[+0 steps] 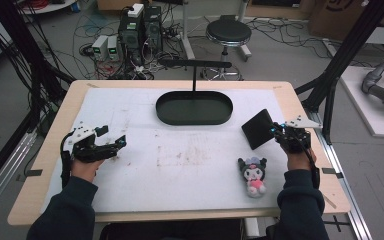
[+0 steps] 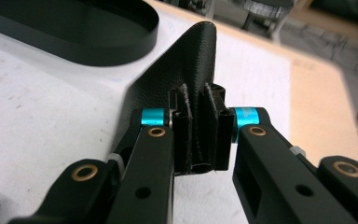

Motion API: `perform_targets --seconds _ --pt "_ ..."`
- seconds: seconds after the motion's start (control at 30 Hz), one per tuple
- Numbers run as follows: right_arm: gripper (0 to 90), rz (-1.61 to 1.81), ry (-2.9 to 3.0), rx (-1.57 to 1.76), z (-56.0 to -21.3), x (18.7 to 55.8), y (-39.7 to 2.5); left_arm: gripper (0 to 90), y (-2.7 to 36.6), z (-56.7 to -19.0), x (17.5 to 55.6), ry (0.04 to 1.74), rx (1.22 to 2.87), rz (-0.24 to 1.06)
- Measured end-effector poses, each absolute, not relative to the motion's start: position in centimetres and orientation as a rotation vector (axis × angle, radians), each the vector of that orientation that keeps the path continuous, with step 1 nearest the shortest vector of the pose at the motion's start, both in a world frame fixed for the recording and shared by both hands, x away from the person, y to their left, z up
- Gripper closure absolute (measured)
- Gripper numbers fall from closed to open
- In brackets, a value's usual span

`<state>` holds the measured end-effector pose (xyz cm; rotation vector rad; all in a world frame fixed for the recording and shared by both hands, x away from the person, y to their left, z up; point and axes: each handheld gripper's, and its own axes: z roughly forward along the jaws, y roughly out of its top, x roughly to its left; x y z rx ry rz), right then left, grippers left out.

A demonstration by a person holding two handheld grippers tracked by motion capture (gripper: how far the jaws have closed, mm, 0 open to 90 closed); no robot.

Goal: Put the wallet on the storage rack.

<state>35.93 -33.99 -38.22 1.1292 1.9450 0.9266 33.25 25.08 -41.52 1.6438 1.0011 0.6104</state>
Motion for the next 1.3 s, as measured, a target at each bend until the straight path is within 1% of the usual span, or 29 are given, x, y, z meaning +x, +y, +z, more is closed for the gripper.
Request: perform_targets --seconds 0.07,0.2,0.23,0.53,0.6,0.7,0.73,0.77,0.8,0.83,0.93,0.97,1.1,1.23,1.27,1.3 --pt "83.5 0.854 1.968 1.013 -37.6 35.6 -32.5 18.8 25.1 -41.5 33.2 1.001 1.645 0.612" --pt "83.7 0.801 1.99 0.933 -37.1 35.5 -31.1 18.8 25.2 -41.5 33.3 1.004 1.641 0.611" --pt "83.8 0.808 2.017 0.916 -37.1 35.7 -30.4 18.8 25.2 -41.5 33.3 1.001 1.645 0.611" --pt "83.9 0.948 2.101 0.885 -36.8 35.8 -29.2 18.8 25.2 -41.5 33.2 1.004 1.642 0.612" --pt "82.0 0.976 2.131 0.842 -36.9 35.8 -29.0 18.9 25.2 -41.5 33.2 0.999 1.647 0.612" --pt "76.0 0.993 2.15 0.812 -37.0 35.5 -28.9 18.9 25.2 -41.5 33.2 1.001 1.644 0.612" --pt "76.0 0.993 2.15 0.812 -37.0 35.5 -28.9 18.9 25.2 -41.5 33.2 1.002 1.644 0.612" --pt "72.4 1.009 2.145 0.812 -37.0 35.5 -29.0 19.0 25.2 -41.5 33.2 1.002 1.643 0.612" --pt "66.4 1.031 2.14 0.811 -37.1 35.5 -29.2 18.9 25.2 -41.5 33.2 1.003 1.643 0.612" --pt "58.0 1.045 2.123 0.815 -37.2 35.5 -29.4 18.9 25.2 -41.5 33.2 1.002 1.644 0.612" --pt "37.2 1.076 2.057 0.87 -37.5 35.7 -29.8 18.9 25.2 -41.5 33.2 1.004 1.642 0.611" --pt "33.6 1.076 2.056 0.898 -37.7 35.9 -30.0 18.9 25.2 -41.5 33.3 1.003 1.644 0.61" --pt "29.4 1.121 2.121 1.009 -39.5 37.1 -30.4 18.9 25.2 -41.5 33.3 1.002 1.645 0.61" --pt "30.8 1.129 2.143 1.053 -40.1 37.7 -30.3 18.9 25.2 -41.5 33.3 1.003 1.643 0.611" --pt "37.6 1.134 2.153 1.066 -40.2 37.9 -30.2 18.9 25.2 -41.5 33.3 1.003 1.641 0.611" --pt "49.1 1.137 2.175 1.072 -40.2 38.0 -30.2 19.0 25.3 -41.5 33.3 1.006 1.639 0.611"
